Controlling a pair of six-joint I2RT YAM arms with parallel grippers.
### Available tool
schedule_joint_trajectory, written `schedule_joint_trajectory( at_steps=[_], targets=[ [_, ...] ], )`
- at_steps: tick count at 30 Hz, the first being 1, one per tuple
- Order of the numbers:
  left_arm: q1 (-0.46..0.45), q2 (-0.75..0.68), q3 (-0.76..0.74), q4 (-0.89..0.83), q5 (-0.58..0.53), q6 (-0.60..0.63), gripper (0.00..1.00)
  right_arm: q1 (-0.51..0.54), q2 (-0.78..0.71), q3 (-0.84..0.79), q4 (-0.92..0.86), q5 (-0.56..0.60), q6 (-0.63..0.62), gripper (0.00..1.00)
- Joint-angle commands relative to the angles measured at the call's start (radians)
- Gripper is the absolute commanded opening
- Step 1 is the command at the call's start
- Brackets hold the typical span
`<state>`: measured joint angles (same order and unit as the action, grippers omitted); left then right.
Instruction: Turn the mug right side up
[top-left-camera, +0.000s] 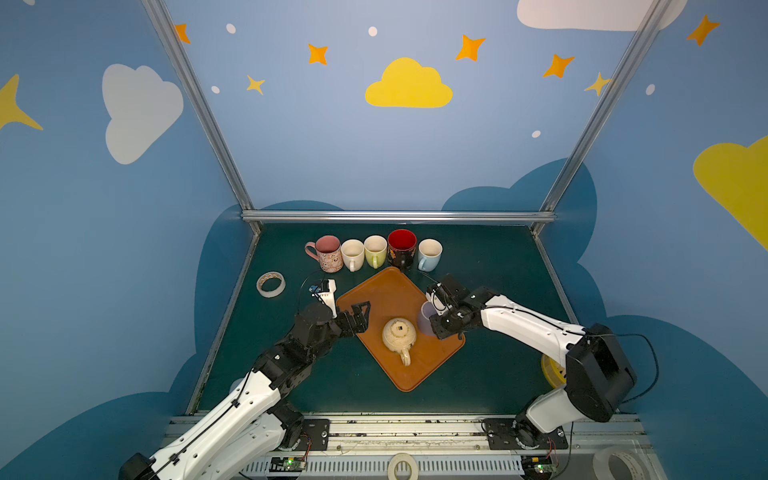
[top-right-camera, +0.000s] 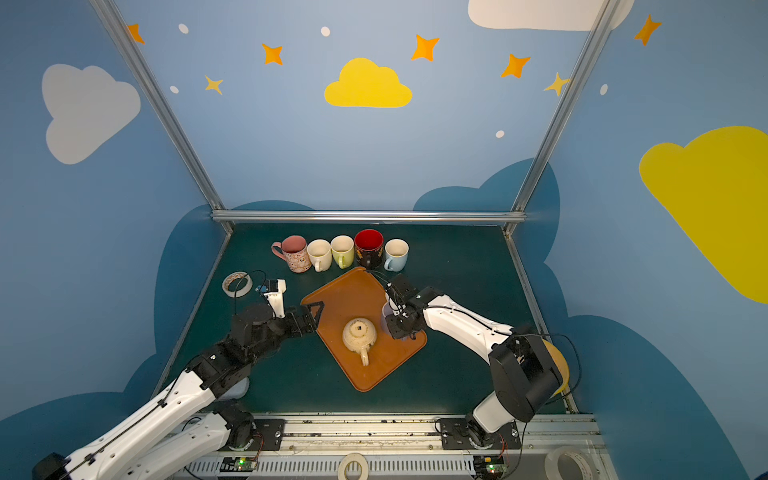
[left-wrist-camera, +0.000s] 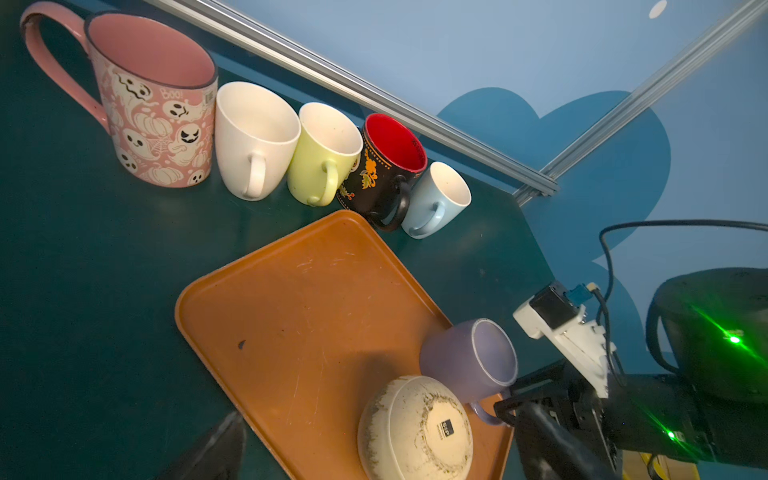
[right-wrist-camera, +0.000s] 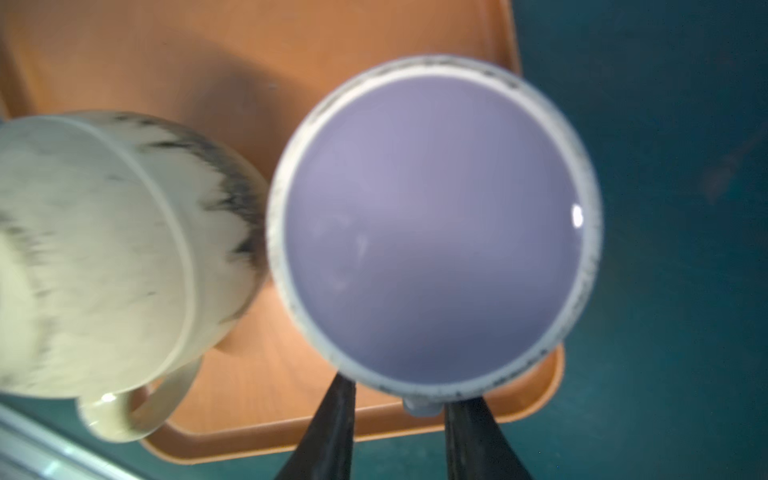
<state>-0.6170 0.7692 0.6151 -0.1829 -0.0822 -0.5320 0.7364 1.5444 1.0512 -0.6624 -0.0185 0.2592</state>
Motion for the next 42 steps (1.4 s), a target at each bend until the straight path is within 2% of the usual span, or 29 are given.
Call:
schedule_joint_trajectory(
  at_steps=[1, 4, 9, 12, 19, 23, 27, 32, 37, 42],
  targets=[
    [0.003, -0.016, 0.048, -0.081, 0.039, 0.057, 0.99, 0.022, -0.007, 0.026, 0.044, -0.098, 0.039, 0.31],
    [0.002, -0.010, 0.088, -0.139, 0.049, 0.085, 0.96, 0.032, -0.018, 0.024, 0.052, -0.120, 0.057, 0.32],
    [-0.030, 0.073, 0.199, -0.258, 0.111, 0.130, 0.84, 0.017, -0.086, -0.002, 0.054, -0.102, 0.086, 0.35],
    [-0.124, 0.164, 0.302, -0.359, 0.092, 0.155, 0.79, -0.014, -0.181, -0.045, 0.071, -0.097, 0.117, 0.40],
    [-0.388, 0.416, 0.529, -0.549, -0.113, 0.121, 0.72, -0.177, -0.500, -0.200, 0.089, -0.074, 0.235, 0.46],
    [-0.461, 0.581, 0.649, -0.603, -0.127, 0.075, 0.71, -0.314, -0.637, -0.285, 0.097, -0.100, 0.301, 0.49],
    [-0.493, 0.737, 0.738, -0.621, -0.141, 0.026, 0.71, -0.432, -0.696, -0.370, 0.139, -0.116, 0.356, 0.52],
    [-0.507, 0.943, 0.865, -0.656, -0.136, -0.047, 0.69, -0.550, -0.706, -0.479, 0.261, -0.211, 0.422, 0.53],
    [-0.511, 1.154, 1.069, -0.811, -0.194, -0.128, 0.68, -0.588, -0.699, -0.503, 0.307, -0.248, 0.436, 0.53],
    [-0.507, 1.303, 1.210, -0.913, -0.253, -0.170, 0.65, -0.597, -0.710, -0.529, 0.341, -0.265, 0.452, 0.52]
  ],
)
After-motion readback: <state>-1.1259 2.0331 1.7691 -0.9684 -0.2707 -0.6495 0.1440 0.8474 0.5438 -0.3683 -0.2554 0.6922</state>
